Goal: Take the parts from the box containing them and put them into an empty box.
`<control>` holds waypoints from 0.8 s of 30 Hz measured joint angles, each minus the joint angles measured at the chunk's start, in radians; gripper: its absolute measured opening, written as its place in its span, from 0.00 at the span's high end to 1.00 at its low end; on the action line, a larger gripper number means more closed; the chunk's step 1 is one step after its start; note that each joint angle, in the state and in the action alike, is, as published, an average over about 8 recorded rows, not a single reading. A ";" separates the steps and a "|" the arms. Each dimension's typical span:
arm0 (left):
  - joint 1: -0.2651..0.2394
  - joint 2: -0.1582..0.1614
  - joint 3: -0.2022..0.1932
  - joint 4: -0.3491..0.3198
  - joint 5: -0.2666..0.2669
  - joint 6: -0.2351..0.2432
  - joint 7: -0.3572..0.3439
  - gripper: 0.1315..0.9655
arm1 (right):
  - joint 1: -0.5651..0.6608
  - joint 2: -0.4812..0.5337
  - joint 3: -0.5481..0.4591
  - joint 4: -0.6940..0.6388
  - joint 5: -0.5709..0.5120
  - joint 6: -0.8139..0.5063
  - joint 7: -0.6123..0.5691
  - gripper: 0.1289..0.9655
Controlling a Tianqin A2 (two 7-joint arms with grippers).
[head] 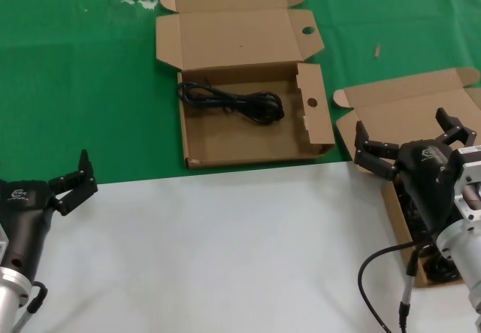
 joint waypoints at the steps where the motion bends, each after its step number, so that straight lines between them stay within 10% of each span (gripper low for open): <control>1: 0.000 0.000 0.000 0.000 0.000 0.000 0.000 0.00 | 0.000 0.000 0.000 0.000 0.000 0.000 0.000 0.00; 24: 0.000 0.000 0.000 0.000 0.000 0.000 0.000 0.00 | 0.000 0.000 0.000 0.000 0.000 0.000 0.000 0.00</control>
